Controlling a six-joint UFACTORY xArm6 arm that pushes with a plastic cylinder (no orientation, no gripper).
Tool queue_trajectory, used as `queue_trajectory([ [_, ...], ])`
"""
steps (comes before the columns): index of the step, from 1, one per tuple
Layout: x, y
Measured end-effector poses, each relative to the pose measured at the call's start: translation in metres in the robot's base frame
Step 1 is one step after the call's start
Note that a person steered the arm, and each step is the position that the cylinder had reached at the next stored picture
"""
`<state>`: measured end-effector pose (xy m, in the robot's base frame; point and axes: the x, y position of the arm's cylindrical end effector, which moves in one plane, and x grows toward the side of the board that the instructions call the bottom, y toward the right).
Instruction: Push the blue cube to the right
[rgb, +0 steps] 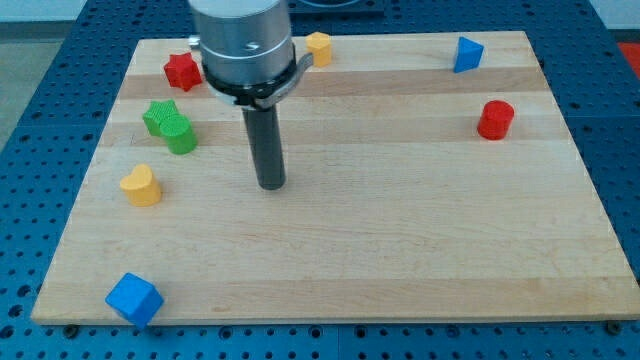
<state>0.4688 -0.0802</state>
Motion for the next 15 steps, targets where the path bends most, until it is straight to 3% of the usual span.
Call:
queue_trajectory([
  [7,0.054,-0.141],
  [10,0.055,-0.187],
  [11,0.087,-0.213],
  [12,0.143,-0.224],
  [15,0.149,-0.187],
])
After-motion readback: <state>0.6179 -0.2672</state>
